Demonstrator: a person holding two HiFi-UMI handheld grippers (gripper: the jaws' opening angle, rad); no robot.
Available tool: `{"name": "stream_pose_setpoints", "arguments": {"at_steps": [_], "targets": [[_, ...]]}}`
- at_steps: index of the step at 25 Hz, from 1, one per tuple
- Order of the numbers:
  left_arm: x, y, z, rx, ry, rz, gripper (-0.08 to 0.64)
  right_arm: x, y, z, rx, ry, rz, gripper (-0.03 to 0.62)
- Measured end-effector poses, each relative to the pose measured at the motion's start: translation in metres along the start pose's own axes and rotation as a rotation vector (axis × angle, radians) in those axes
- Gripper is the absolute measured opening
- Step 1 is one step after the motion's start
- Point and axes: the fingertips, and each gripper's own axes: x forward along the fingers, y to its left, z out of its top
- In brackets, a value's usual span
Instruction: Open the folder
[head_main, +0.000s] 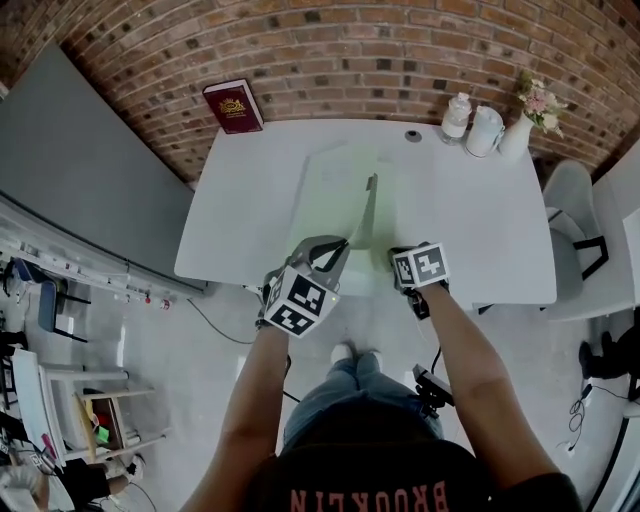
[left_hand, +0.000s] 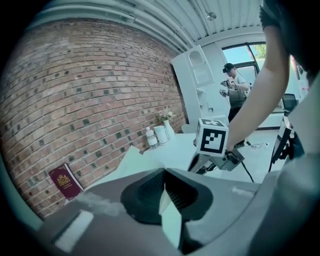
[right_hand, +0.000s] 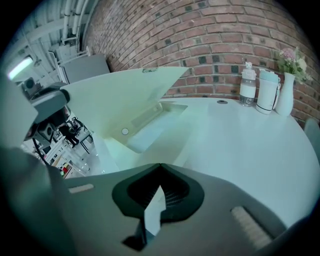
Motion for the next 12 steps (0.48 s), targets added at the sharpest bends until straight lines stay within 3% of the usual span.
{"name": "stream_pose_setpoints", "arguments": {"at_steps": [12], "targets": [[-0.045, 0.051, 0.007, -0.132, -0.052, 0.156, 0.005, 0.000, 0.001, 0.001, -0.067, -0.003, -0.065, 0.003]]}}
